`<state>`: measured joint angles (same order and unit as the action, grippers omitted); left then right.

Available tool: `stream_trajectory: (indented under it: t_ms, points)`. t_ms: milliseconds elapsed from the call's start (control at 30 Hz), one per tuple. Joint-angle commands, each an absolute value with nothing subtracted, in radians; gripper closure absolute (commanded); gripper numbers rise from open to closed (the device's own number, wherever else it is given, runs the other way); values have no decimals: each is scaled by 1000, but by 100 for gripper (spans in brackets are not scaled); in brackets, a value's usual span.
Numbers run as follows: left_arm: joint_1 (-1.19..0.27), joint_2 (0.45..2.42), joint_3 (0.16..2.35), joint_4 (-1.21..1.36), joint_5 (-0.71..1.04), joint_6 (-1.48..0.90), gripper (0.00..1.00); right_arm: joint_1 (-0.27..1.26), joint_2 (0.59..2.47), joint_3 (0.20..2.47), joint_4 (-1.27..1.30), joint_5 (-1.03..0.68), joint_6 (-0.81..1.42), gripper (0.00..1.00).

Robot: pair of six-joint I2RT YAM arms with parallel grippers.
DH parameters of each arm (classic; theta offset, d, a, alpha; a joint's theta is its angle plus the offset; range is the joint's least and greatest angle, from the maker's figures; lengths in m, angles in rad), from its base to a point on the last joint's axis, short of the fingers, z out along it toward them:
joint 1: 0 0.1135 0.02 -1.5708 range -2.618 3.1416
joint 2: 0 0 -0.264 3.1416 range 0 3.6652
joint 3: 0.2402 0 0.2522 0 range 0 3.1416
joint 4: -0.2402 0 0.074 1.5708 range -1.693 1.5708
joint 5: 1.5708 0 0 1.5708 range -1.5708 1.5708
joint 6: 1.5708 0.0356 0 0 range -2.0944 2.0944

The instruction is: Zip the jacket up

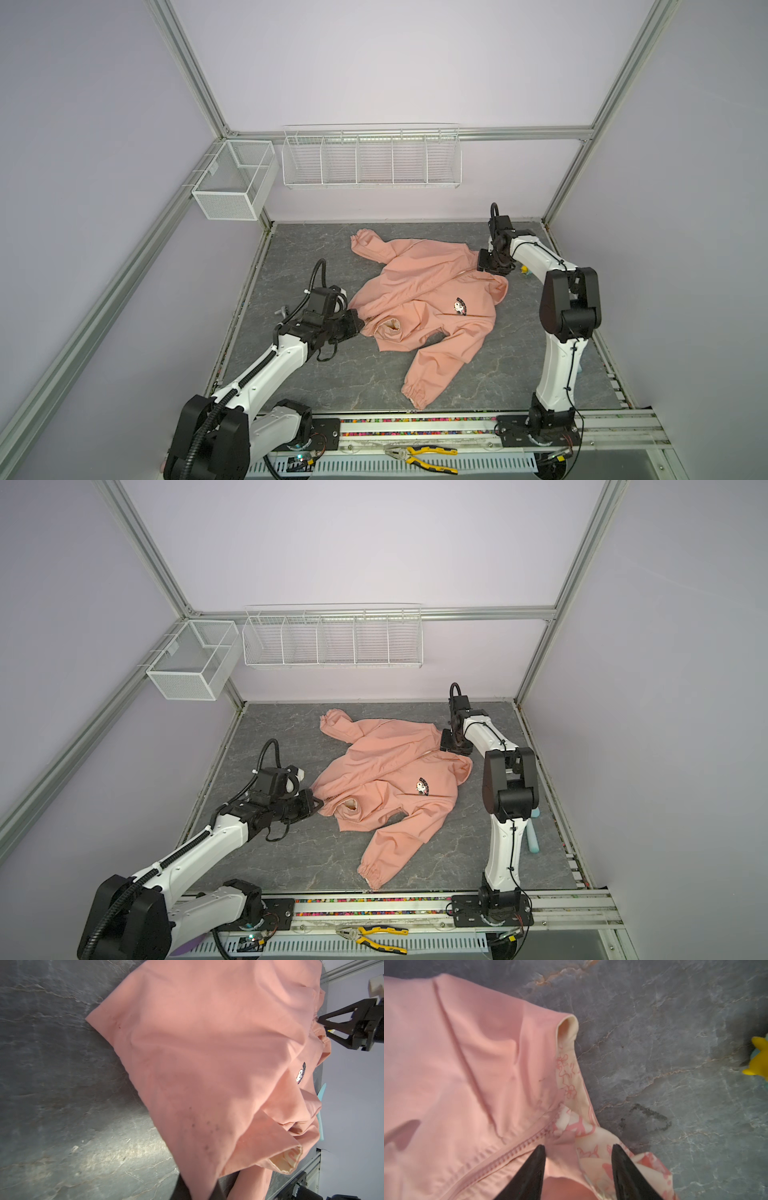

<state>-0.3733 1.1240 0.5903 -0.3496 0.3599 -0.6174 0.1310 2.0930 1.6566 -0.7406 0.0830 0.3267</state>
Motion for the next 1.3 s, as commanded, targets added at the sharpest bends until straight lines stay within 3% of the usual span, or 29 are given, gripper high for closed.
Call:
stream_trajectory:
  t_ms: [0, 233, 367, 733, 800, 900, 933, 1033, 1267]
  points:
    - [-369, 1111, 604, -357, 361, -621, 100, 129, 2123, 1647, -720, 130, 307, 52]
    - [-370, 1105, 611, -362, 358, -618, 100, 111, 2156, 1679, -715, 141, 321, 83]
    - [-368, 1094, 611, -365, 351, -614, 100, 94, 2153, 1699, -722, 146, 327, 93]
    - [-354, 1064, 621, -385, 354, -608, 100, 66, 2168, 1745, -743, 127, 320, 93]
    - [-353, 1066, 630, -387, 362, -606, 100, 67, 2154, 1732, -740, 107, 319, 86]
    - [-352, 1076, 650, -392, 370, -602, 100, 66, 2111, 1683, -718, 102, 326, 52]
    - [-351, 1077, 655, -395, 372, -600, 100, 66, 2092, 1663, -709, 97, 325, 45]
    - [-350, 1083, 667, -399, 373, -595, 100, 66, 2053, 1618, -699, 88, 331, 37]
    - [-350, 1089, 663, -396, 376, -594, 100, 66, 1990, 1513, -663, 48, 350, 31]
